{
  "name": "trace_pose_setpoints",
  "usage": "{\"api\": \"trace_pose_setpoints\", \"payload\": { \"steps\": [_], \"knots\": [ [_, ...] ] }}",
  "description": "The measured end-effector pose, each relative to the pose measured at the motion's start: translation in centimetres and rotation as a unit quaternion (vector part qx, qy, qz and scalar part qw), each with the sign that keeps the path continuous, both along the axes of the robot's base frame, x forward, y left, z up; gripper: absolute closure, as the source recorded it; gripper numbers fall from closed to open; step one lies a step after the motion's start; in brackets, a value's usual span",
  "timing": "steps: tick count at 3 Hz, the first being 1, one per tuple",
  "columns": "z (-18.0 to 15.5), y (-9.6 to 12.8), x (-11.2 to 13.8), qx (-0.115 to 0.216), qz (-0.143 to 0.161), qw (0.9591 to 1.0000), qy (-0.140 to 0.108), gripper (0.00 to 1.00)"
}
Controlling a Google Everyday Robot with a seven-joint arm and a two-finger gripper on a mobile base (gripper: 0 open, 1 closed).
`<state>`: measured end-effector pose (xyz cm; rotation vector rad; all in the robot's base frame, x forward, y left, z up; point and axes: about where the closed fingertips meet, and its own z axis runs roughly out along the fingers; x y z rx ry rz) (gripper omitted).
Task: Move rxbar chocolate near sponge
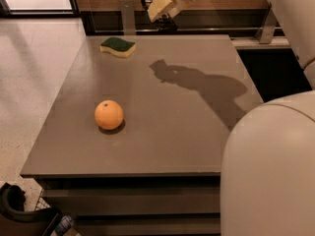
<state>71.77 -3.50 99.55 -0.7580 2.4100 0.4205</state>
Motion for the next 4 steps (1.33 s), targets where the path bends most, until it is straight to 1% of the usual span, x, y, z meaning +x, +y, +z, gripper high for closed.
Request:
{"api": "trace_pose_setpoints", "payload": {
  "steps": [1, 2, 3, 4],
  "knots": [
    [-3.6, 1.7, 3.5, 0.014, -0.008, 0.9998, 0.006, 1.0],
    [-6.9, 3.0, 6.3, 0.031, -0.016, 0.9994, 0.006, 1.0],
    [-9.1, 3.5, 7.6, 0.024, -0.027, 0.9993, 0.005, 1.0],
    [-11.7, 3.0, 8.0, -0.012, -0.049, 0.9986, 0.016, 1.0]
  ]
}}
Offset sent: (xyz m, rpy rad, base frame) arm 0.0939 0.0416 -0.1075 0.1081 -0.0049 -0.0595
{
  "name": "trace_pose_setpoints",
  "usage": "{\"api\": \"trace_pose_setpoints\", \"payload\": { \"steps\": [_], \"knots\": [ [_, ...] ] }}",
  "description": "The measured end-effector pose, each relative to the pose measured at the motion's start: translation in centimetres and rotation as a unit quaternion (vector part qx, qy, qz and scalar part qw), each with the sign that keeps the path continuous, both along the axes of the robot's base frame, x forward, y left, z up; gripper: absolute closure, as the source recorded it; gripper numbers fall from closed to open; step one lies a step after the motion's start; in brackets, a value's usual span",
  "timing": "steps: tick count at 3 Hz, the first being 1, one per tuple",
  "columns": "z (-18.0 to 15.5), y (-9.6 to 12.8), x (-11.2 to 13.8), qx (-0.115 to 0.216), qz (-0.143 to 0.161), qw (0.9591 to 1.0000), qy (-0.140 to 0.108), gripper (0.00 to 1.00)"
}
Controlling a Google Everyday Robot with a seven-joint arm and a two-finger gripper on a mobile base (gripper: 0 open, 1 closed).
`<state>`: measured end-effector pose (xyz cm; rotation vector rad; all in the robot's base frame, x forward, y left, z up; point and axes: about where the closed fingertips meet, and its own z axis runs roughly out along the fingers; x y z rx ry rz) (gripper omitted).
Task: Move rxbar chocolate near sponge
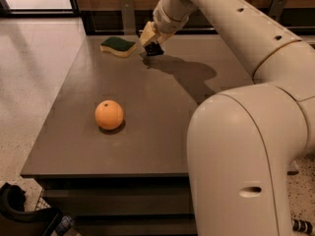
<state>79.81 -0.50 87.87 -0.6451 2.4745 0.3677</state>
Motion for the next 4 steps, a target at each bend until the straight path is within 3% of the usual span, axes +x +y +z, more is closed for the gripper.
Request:
{"api": "trace_pose_setpoints", "payload": {
  "steps": [1, 4],
  "knots": [
    [-1.22, -0.34, 0.01, -0.018, -0.011, 0.9997, 0.009, 0.98],
    [-2.1, 0.28, 0.04, -0.018, -0.006, 0.9997, 0.015, 0.28]
  ]
}}
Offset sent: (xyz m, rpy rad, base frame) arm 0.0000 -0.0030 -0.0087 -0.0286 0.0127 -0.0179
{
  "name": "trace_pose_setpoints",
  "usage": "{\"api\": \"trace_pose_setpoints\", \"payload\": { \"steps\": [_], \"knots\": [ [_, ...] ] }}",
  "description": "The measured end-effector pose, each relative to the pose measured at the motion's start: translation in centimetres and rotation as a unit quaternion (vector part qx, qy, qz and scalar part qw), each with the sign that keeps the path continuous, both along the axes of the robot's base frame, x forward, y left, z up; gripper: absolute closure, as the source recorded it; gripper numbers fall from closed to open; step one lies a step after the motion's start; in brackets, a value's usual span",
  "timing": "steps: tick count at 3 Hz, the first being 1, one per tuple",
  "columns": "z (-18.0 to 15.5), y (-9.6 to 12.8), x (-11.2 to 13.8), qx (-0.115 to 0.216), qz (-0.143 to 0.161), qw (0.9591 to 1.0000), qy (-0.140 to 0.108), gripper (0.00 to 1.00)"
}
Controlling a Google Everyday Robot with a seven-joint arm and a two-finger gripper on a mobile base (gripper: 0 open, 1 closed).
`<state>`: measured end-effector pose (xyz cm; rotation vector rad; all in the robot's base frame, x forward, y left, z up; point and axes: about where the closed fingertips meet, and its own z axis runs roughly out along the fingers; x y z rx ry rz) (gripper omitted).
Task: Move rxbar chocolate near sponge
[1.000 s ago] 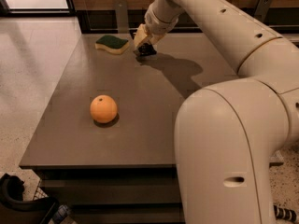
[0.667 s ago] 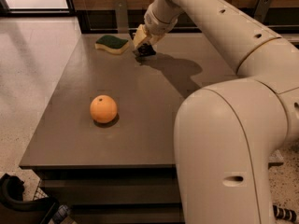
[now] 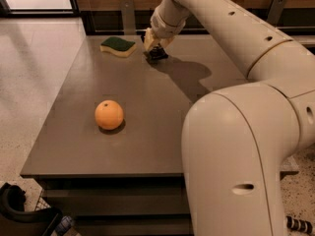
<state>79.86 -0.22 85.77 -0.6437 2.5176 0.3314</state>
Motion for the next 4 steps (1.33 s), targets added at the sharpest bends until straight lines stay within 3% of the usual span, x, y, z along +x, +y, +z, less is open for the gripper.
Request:
{"api": "trace_pose_setpoints", "payload": {
  "steps": [1, 3, 4],
  "knots": [
    [-0.6, 0.3, 0.0, -0.001, 0.002, 1.0, 0.004, 0.0],
    [0.3, -0.9, -0.4, 0.006, -0.011, 0.9999, 0.0, 0.0],
    [2.8, -3.7, -1.2, 0.016, -0.048, 0.9983, -0.028, 0.0]
  ]
}}
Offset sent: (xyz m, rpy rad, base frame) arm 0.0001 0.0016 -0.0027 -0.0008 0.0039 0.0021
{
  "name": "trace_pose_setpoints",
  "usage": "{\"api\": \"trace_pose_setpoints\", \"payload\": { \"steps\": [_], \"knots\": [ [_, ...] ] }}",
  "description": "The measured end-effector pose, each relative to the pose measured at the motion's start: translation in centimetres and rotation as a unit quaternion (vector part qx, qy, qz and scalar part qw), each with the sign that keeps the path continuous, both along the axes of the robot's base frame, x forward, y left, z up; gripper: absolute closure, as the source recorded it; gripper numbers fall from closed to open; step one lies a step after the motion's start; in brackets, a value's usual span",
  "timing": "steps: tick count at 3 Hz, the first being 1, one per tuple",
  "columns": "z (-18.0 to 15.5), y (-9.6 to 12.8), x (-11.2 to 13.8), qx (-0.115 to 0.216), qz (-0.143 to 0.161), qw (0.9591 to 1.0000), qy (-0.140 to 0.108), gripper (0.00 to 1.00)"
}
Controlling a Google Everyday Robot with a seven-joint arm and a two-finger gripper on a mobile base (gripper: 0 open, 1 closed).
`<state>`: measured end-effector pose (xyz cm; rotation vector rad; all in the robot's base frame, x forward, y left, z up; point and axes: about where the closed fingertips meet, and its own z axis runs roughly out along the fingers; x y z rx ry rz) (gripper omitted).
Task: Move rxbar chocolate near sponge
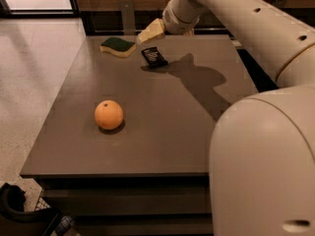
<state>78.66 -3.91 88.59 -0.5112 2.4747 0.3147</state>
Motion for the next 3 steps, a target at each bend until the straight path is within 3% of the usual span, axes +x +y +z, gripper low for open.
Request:
{"api": "trace_pose_setpoints", "payload": {
  "steps": [1, 3],
  "knots": [
    [5.3, -3.6, -3.4, 0.01, -0.046, 0.997, -0.062, 0.0],
    [10.5, -8.6, -8.8, 0.037, -0.11, 0.9809, -0.157, 0.0]
  ]
}}
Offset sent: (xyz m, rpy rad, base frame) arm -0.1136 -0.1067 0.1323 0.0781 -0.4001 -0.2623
